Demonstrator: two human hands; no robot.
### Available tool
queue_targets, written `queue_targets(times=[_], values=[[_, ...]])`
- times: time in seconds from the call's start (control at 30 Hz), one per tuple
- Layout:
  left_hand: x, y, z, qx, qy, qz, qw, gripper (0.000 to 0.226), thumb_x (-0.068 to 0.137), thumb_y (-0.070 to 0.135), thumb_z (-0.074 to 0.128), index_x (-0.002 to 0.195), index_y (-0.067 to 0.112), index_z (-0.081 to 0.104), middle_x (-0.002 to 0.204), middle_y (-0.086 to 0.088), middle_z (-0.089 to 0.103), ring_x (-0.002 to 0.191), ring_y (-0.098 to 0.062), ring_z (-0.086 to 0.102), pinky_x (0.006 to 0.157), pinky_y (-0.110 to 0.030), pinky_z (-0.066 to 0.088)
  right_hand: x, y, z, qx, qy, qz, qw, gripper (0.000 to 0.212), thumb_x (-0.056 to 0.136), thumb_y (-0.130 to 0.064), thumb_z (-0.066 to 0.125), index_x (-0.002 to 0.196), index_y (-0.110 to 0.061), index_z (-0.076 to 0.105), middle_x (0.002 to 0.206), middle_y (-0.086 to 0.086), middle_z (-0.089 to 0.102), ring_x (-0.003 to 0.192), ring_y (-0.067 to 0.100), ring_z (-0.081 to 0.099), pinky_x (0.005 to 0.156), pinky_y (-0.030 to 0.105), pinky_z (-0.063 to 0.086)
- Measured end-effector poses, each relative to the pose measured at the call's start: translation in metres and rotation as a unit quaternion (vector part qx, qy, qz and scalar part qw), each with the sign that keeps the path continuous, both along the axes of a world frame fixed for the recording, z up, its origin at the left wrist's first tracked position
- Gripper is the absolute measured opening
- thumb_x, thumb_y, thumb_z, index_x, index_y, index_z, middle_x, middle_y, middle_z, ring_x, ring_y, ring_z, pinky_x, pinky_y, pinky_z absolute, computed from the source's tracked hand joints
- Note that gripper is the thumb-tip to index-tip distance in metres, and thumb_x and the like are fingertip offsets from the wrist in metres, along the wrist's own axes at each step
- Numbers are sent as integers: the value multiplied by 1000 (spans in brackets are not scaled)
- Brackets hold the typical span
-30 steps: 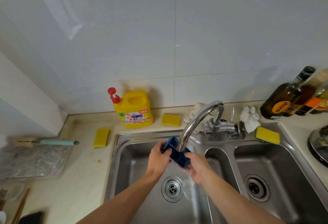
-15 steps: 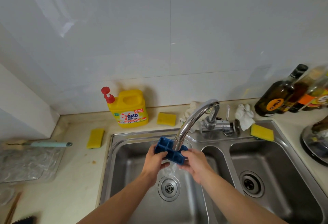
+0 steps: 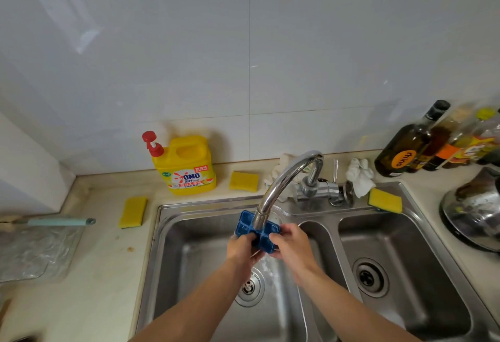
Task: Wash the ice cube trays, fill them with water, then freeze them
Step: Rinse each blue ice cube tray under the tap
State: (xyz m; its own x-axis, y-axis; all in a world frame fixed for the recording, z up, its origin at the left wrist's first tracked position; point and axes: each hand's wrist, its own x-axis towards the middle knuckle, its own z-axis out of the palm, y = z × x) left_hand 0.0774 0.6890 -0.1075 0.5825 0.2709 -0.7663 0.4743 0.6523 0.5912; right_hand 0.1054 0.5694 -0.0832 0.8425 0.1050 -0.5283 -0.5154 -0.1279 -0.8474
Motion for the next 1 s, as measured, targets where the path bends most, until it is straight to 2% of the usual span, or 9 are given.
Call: queue_targets(times=[0.1, 0.2, 0.27, 0.37, 0.5, 0.63, 0.77, 0.9, 1.0], values=[[-5, -7, 5, -15, -6, -58, 998, 24, 101, 6, 49, 122, 5, 59, 109, -21, 73, 96, -32, 70, 76, -41, 56, -1, 1, -3, -16, -1, -8, 1000, 21, 92, 2, 61, 109, -11, 58, 108, 13, 69, 97, 25, 72, 85, 44, 63], [-1, 0, 8, 11, -12, -23, 1000, 24, 96, -2, 48, 117, 5, 59, 109, -23, 72, 99, -34, 70, 75, -41, 58, -2, 3, -4, 15, 20, 8, 1000, 27, 93, 4, 56, 115, -12, 58, 108, 15, 69, 92, 27, 75, 77, 40, 65], [3, 7, 7, 59, -14, -15, 998, 26, 93, -6, 47, 113, 5, 59, 107, -22, 71, 99, -35, 69, 80, -45, 59, -3, 6, -6, 15, 38, 38, 998, 27, 94, 4, 53, 113, -14, 61, 105, 15, 72, 85, 25, 77, 70, 35, 64], [1, 11, 8, 168, -32, -87, 981, 26, 91, -5, 47, 105, 9, 62, 102, -18, 73, 98, -34, 69, 90, -53, 58, -1, 10, -12, 7, 87, 57, 995, 24, 95, 1, 50, 112, -12, 60, 100, 18, 75, 80, 28, 78, 68, 38, 64], [-2, 22, 11, 310, -49, -155, 937, 24, 86, -3, 50, 98, 14, 64, 94, -7, 73, 93, -25, 69, 89, -45, 58, -1, 16, -18, -33, 113, 104, 988, 14, 98, -1, 51, 104, -4, 64, 87, 21, 75, 62, 30, 73, 64, 44, 64], [-3, 32, 17, 374, -45, -198, 905, 30, 82, -3, 50, 100, 17, 63, 94, 0, 71, 92, -20, 66, 83, -35, 55, -1, 26, -13, -96, 88, 161, 978, 17, 97, -3, 50, 94, -2, 67, 61, 13, 70, 48, 24, 65, 47, 30, 53], [-1, 40, 16, 372, -51, -210, 903, 30, 84, -2, 50, 103, 18, 63, 95, 2, 70, 93, -18, 66, 82, -32, 54, 2, 29, -8, -136, 42, 199, 970, 19, 94, -3, 48, 89, 0, 66, 53, 8, 62, 40, 18, 55, 39, 25, 42], [1, 43, 12, 345, -33, -238, 907, 29, 85, 0, 49, 102, 20, 63, 97, -2, 72, 94, -21, 67, 84, -37, 55, -1, 25, -6, -141, 44, 231, 962, 20, 95, -4, 47, 87, 1, 65, 55, 8, 63, 41, 17, 55, 40, 25, 43], [-1, 44, 5, 266, -20, -229, 936, 24, 90, 3, 50, 103, 18, 63, 97, -7, 74, 91, -25, 72, 79, -43, 62, 0, 17, -5, -138, 50, 234, 961, 17, 97, -6, 51, 94, 0, 67, 65, 11, 70, 47, 19, 61, 44, 26, 47]])
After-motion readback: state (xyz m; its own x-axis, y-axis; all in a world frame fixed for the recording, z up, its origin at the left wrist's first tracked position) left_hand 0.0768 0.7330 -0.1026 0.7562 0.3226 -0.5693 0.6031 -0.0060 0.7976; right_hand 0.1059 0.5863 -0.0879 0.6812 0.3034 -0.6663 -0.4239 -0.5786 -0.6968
